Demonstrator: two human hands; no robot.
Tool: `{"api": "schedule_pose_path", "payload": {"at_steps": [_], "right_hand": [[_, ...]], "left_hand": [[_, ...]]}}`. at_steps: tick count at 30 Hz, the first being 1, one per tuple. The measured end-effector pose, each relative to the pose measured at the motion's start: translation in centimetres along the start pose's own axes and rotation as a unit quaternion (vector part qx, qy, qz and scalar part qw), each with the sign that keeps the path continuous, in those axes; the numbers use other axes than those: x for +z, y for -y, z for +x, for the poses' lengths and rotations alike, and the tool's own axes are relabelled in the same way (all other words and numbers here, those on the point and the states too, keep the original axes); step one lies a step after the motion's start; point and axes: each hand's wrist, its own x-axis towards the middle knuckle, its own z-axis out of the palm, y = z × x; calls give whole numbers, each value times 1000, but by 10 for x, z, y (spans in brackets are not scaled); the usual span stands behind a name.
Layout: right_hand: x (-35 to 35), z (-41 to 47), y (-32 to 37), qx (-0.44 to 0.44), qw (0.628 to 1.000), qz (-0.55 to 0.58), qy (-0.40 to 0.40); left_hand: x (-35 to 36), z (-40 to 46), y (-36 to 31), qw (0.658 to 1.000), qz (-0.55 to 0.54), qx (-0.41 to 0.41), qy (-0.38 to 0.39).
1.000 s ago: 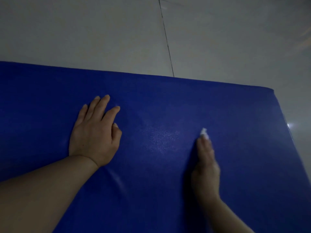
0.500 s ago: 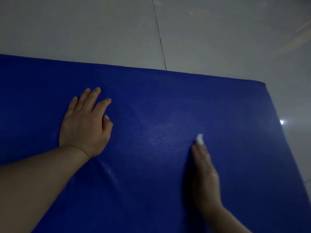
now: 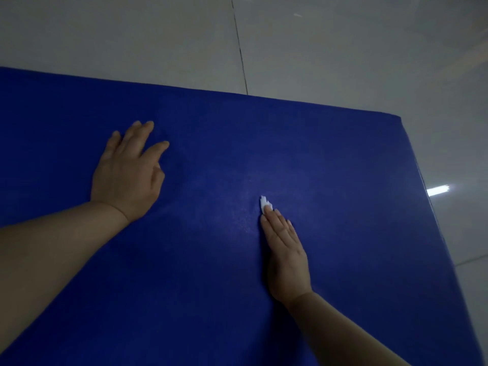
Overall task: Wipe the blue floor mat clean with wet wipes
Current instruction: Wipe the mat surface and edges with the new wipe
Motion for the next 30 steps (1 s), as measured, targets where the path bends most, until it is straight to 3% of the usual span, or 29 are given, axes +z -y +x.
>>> {"api": "schedule_pose_path", "payload": {"at_steps": [6, 12, 16, 18, 20, 22, 24, 26, 28, 30], "right_hand": [[1, 0, 0, 5, 1000, -1, -12], [14, 0, 24, 53, 995, 14, -84], [30, -8, 82, -101, 993, 38, 56], [26, -7, 73, -110, 991, 14, 70], [11, -6, 40, -58, 998, -9, 37], [-8, -9, -1, 52, 997, -39, -32], [-26, -14, -34, 198, 975, -62, -84], [-30, -17, -41, 269, 955, -66, -104], [-16, -18, -14, 195, 975, -50, -93], [8, -26, 32, 48, 998, -19, -22]], "left_hand": [[10, -91, -54, 999, -9, -8, 52], [21, -89, -52, 999, 19, -1, 47], [20, -92, -51, 999, 17, 2, 47], [18, -91, -51, 999, 22, 0, 46], [18, -90, -52, 999, 22, -2, 45], [17, -90, -53, 999, 20, -5, 44], [17, -89, -52, 999, 23, -3, 45], [18, -90, -53, 999, 30, -2, 45], [19, -91, -53, 999, 33, -1, 42], [18, -91, -52, 999, 33, 1, 41]]}}
